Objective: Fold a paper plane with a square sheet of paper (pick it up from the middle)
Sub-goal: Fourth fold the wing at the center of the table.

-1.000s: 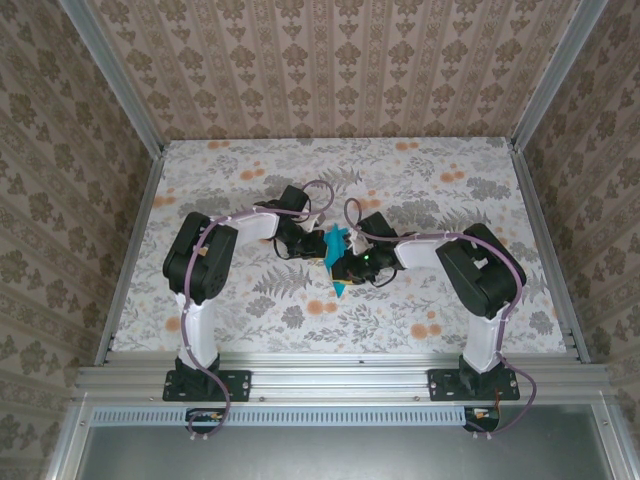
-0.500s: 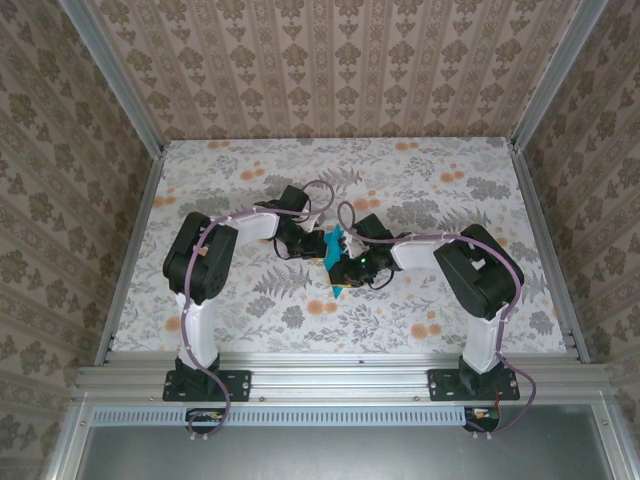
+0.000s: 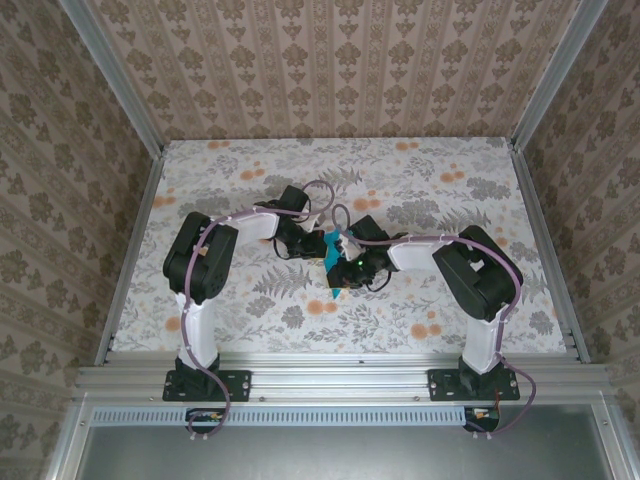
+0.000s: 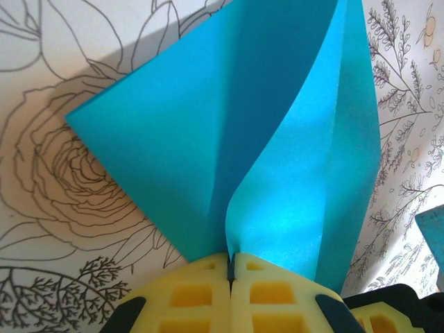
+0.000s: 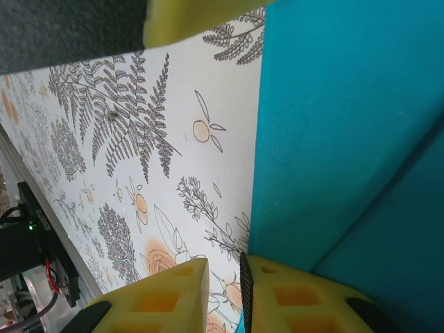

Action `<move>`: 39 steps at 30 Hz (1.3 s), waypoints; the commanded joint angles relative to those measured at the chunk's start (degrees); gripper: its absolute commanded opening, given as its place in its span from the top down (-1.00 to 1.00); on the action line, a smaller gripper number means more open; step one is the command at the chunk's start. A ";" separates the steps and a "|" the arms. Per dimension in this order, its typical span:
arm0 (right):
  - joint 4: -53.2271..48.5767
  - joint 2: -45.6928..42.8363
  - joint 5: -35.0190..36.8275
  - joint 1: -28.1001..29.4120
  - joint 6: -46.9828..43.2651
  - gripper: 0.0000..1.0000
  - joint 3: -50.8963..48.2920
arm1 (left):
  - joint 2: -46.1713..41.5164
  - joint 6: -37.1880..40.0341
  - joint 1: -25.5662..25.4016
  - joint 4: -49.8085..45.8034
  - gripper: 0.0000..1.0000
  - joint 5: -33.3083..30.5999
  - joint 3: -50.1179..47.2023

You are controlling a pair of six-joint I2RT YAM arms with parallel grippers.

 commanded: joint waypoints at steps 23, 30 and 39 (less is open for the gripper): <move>-12.12 -1.25 0.96 6.06 -2.81 0.54 -0.63 | 7.53 2.15 -0.31 -3.01 1.00 -8.31 -3.90; -12.48 -1.40 1.04 7.12 -2.64 0.54 -0.36 | 7.63 2.44 -0.22 -2.86 1.00 -8.37 -4.17; -10.69 -6.31 0.01 6.86 -0.04 0.53 0.37 | 7.59 2.58 -0.22 -2.60 1.00 -7.82 -4.32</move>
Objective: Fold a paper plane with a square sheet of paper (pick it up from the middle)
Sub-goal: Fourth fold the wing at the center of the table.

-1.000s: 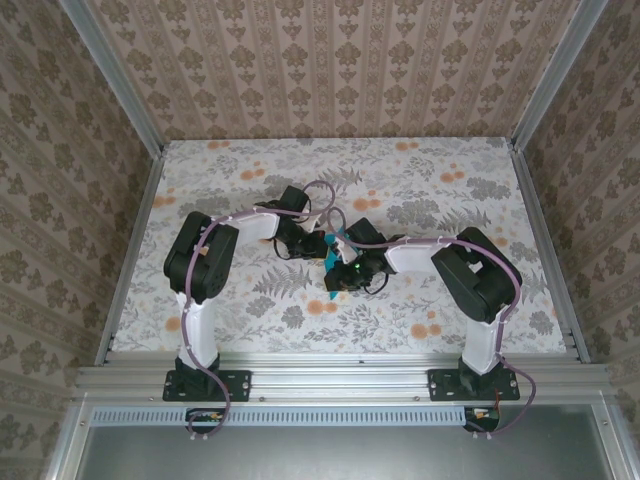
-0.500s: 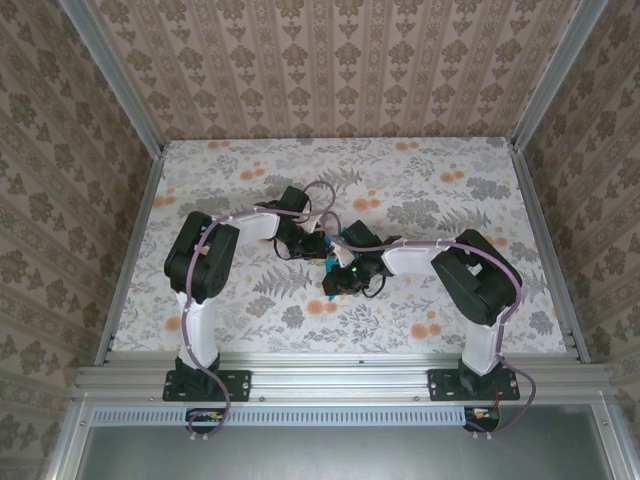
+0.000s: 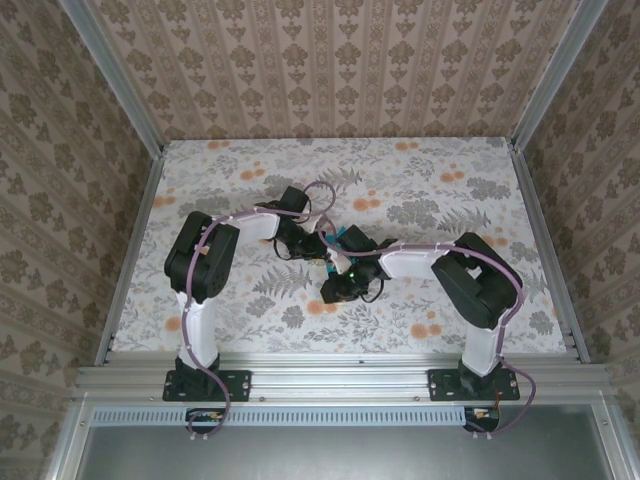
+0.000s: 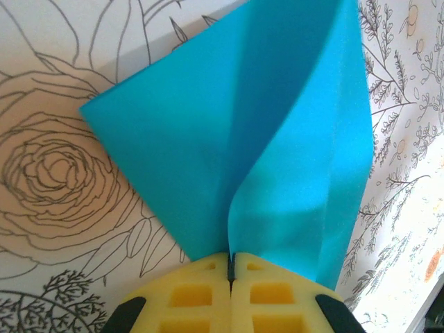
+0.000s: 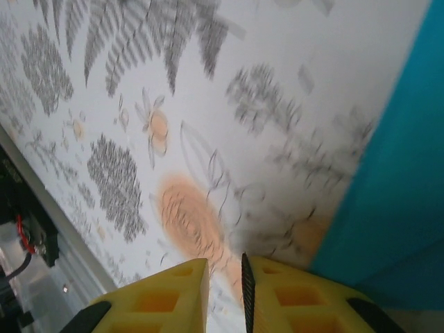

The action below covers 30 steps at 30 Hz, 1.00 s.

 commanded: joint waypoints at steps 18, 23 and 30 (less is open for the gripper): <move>-1.97 -2.36 0.18 -9.73 1.90 0.56 4.09 | 6.32 1.86 -0.46 -3.38 0.99 -9.93 -4.00; -0.66 1.20 -0.15 -11.91 2.07 0.58 6.61 | 6.32 1.89 -0.58 -3.50 1.00 -9.98 -3.85; 1.13 5.19 -1.40 -14.00 3.06 0.59 9.97 | 6.32 1.95 -0.59 -3.78 0.99 -10.03 -3.43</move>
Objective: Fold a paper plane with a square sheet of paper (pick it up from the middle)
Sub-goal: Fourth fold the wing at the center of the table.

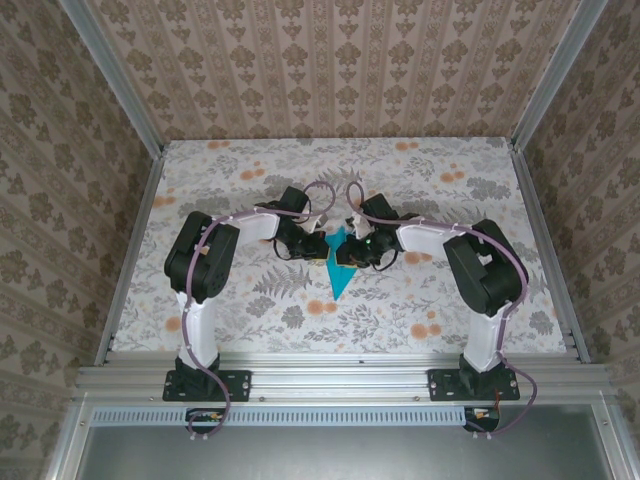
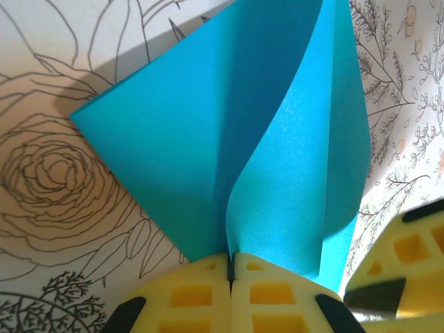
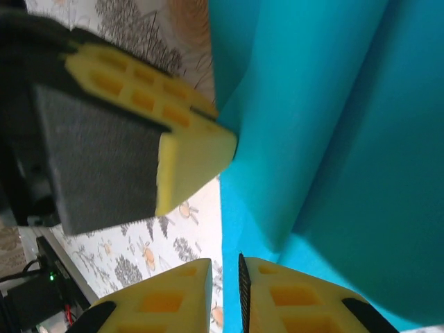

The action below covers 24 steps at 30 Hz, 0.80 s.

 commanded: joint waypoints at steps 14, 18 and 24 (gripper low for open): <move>-0.85 8.68 0.67 -1.41 -1.03 0.59 5.47 | 6.06 2.06 -0.59 -4.76 0.98 -10.53 -2.62; -1.09 9.37 0.49 -1.40 -1.02 0.59 5.23 | 5.28 1.42 -0.59 -4.61 0.93 -9.75 -1.91; -1.53 10.04 0.22 -1.40 -1.22 0.60 4.78 | 2.64 0.33 -0.57 -5.19 0.82 -8.86 0.47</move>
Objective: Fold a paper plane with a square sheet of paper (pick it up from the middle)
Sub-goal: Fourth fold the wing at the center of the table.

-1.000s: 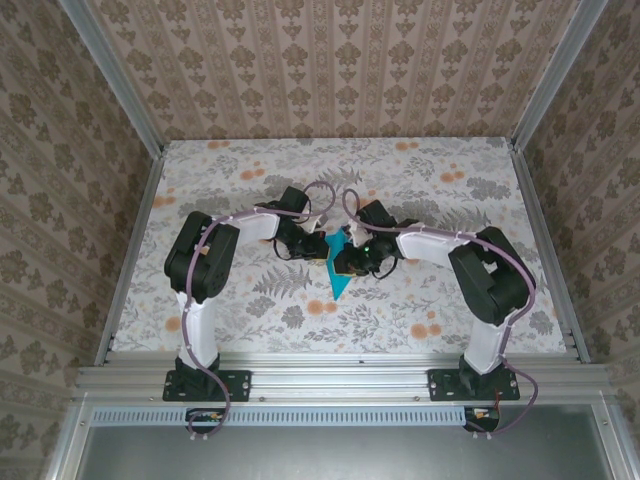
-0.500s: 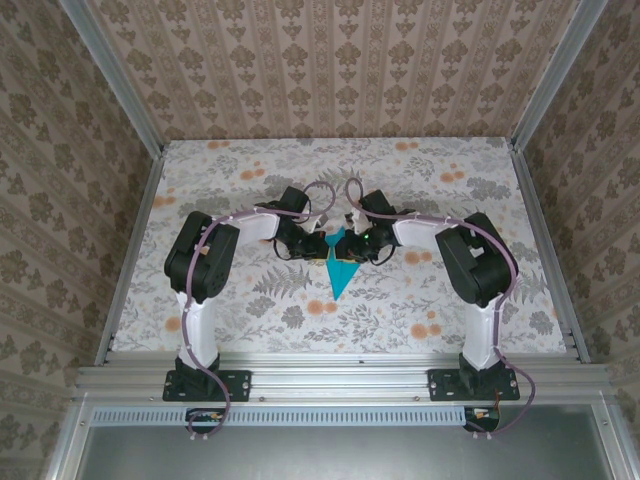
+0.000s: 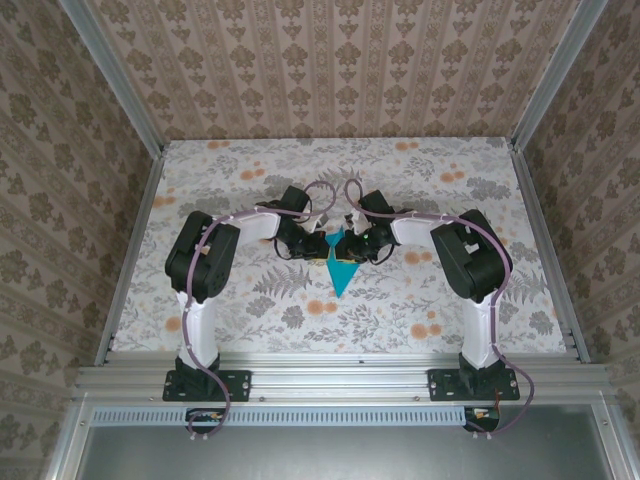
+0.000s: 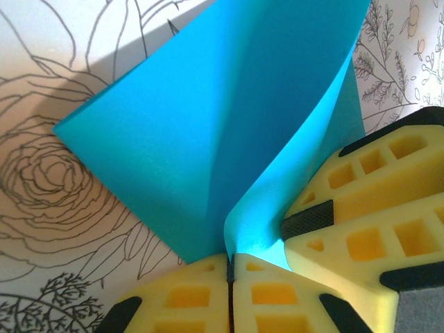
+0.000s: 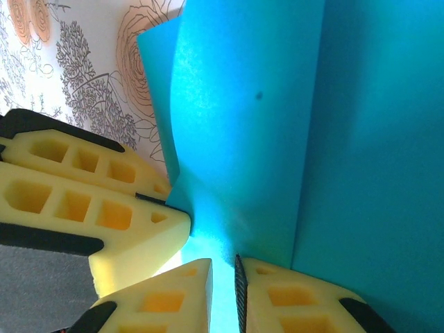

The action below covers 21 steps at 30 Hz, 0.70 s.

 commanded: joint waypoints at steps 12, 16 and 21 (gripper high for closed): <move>-0.25 1.45 -0.98 -0.05 -0.05 0.62 -2.45 | -5.97 -3.03 -1.20 -4.25 0.53 -8.40 1.68; 0.79 0.91 -2.06 -0.05 0.69 0.63 -3.20 | -9.94 -3.97 -2.40 -4.58 0.50 -10.36 -1.04; 2.62 0.18 -3.61 -0.05 2.01 0.64 -4.25 | -16.02 -7.63 -5.53 -1.65 0.52 -11.52 -7.05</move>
